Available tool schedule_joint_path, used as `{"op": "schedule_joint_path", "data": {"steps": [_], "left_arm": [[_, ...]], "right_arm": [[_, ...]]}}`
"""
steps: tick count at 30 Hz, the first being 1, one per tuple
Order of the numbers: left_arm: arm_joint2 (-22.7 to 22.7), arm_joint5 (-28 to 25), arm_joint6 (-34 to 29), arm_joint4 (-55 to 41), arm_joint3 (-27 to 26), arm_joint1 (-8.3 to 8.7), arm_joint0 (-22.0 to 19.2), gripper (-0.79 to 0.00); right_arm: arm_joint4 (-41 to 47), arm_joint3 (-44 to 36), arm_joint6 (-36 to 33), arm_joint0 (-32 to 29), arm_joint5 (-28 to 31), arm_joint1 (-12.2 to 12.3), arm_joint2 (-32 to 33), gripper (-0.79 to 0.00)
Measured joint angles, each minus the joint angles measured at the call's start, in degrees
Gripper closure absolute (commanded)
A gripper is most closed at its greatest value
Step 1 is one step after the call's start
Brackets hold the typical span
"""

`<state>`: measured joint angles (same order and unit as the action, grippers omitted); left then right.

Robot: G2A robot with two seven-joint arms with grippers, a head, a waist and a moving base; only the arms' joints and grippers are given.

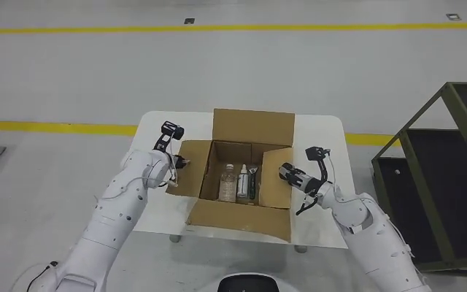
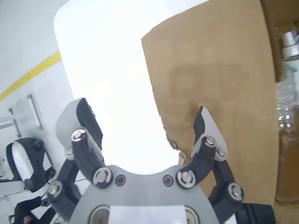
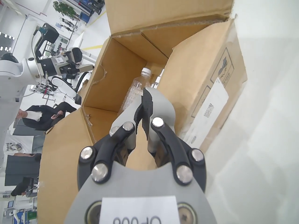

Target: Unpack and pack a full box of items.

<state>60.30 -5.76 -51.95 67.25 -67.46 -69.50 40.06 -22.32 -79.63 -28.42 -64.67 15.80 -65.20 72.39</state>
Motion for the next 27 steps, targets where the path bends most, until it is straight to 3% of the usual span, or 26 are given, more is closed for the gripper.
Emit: {"op": "schedule_joint_path", "data": {"steps": [7,12,16,23,27], "left_arm": [[2.85,-1.05,0.41,-4.0,-9.56,0.22,0.19,-0.785],[3.43,-1.92,0.62,-7.26,-16.82,0.14,1.45,-0.785],[2.77,-5.0,1.56,-16.93,-20.9,-0.52,2.29,-0.785],[-4.38,-12.07,0.28,-36.05,-15.36,-2.83,-0.11,-0.785],[-8.43,-14.52,-0.6,-40.22,-11.32,-3.95,-1.83,-0.785]], "right_arm": [[-4.12,-7.3,8.52,-4.02,-2.11,0.97,6.9,0.0],[-5.5,-8.27,9.09,-8.15,-6.93,1.41,10.33,0.0],[-5.66,-7.63,8.97,-10.37,-8.83,1.3,9.87,0.0],[-8.15,-5.48,9.87,-11.01,-8.69,0.66,5.69,0.0],[-8.28,-3.9,10.77,-10.63,-7.84,0.17,3.35,0.0]]}}
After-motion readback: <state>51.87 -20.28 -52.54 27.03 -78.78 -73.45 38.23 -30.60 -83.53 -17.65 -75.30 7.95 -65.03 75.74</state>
